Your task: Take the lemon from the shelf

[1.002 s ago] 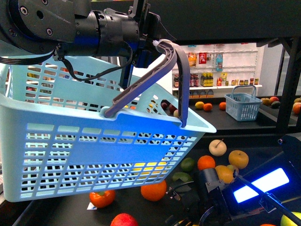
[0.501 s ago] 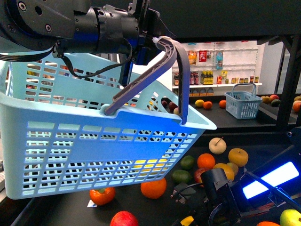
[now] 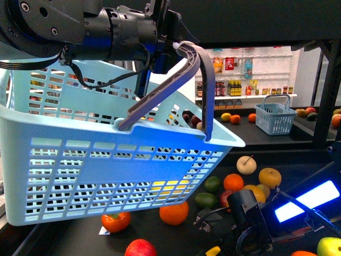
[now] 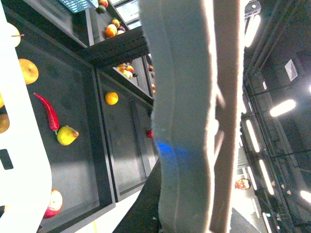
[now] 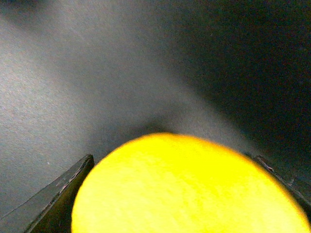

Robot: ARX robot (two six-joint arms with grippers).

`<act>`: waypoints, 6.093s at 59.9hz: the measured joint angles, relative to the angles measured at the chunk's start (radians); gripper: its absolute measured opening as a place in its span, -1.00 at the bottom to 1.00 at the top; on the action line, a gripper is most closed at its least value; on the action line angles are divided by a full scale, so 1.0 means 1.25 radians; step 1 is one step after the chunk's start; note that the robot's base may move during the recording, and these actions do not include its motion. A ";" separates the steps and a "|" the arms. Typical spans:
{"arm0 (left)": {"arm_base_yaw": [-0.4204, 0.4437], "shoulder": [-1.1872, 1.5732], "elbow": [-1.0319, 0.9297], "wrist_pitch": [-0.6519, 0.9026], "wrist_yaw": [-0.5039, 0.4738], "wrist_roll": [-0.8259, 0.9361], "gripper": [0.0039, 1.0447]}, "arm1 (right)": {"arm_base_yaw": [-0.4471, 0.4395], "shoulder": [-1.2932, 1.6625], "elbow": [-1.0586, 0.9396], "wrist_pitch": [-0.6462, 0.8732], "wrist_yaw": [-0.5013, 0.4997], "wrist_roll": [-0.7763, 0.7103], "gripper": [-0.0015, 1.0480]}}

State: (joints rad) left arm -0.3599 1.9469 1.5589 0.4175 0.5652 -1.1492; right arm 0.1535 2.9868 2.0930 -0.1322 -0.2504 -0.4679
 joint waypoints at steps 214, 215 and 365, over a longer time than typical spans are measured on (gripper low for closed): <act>0.003 0.000 0.000 -0.001 -0.005 0.007 -0.87 | 0.017 -0.885 -0.567 0.293 -0.160 0.556 0.25; 0.004 0.001 0.000 -0.002 -0.005 0.011 -0.87 | 0.018 -0.880 -0.568 0.293 -0.161 0.558 0.25; 0.001 0.003 0.000 -0.003 -0.002 0.000 -0.87 | -0.127 -1.965 -1.511 0.352 0.191 0.364 -0.50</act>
State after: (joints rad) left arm -0.3592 1.9507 1.5589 0.4141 0.5632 -1.1496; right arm -0.0048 0.5308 0.2039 0.3073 -0.0113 -0.0128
